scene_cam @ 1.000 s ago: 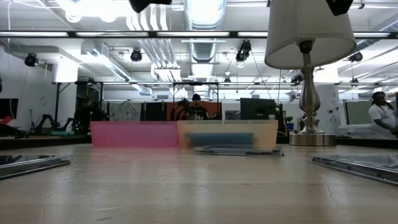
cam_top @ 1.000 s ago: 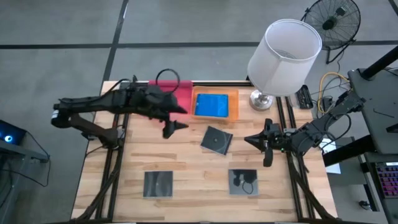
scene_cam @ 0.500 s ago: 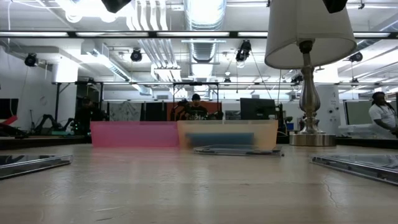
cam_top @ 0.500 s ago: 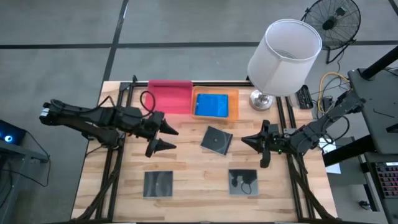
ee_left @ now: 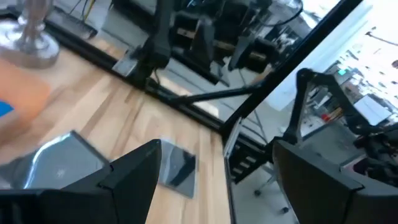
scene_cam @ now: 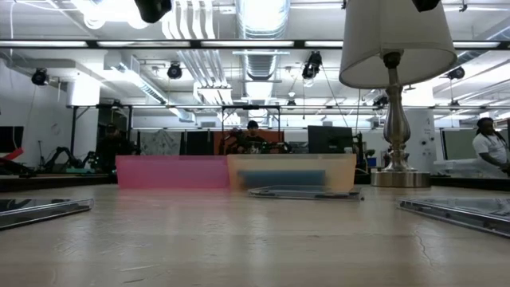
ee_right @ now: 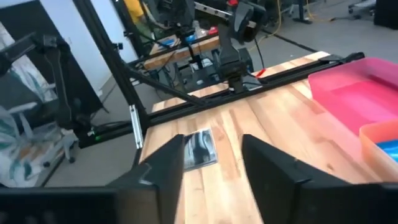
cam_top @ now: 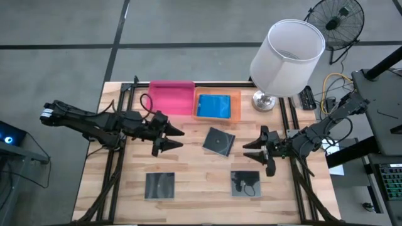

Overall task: Pick & place jewel cases by type
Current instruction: Put the top black CD case into the pink bin

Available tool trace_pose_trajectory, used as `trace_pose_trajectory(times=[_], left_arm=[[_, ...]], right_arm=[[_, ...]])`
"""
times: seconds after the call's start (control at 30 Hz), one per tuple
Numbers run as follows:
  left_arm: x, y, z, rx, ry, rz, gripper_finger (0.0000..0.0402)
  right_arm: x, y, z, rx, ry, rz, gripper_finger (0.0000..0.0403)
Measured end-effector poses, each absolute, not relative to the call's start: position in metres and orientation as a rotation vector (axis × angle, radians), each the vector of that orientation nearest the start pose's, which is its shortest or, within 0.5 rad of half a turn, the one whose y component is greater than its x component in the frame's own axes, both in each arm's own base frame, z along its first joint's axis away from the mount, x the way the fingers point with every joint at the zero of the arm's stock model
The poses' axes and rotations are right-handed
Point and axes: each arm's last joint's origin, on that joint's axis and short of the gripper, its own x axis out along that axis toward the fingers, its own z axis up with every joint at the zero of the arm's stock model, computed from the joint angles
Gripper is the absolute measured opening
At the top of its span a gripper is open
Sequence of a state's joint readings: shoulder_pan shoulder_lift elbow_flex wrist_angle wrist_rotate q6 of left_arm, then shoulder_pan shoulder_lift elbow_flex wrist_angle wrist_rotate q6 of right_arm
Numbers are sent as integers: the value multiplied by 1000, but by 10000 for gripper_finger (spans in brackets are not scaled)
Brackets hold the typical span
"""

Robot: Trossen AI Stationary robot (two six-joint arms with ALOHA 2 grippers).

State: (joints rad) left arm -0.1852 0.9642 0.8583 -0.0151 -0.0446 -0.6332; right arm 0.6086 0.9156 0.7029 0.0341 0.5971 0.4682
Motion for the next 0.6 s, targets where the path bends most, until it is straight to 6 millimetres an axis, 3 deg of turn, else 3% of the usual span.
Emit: trace_pose_trajectory(times=[0.33, 0.6], left_arm=[[214, -38, 338, -666, 166, -66, 290], [213, -40, 334, -753, 235, -123, 290]], right_arm=[[179, 95, 303, 457, 134, -77, 267], [183, 89, 308, 583, 81, -105, 288]])
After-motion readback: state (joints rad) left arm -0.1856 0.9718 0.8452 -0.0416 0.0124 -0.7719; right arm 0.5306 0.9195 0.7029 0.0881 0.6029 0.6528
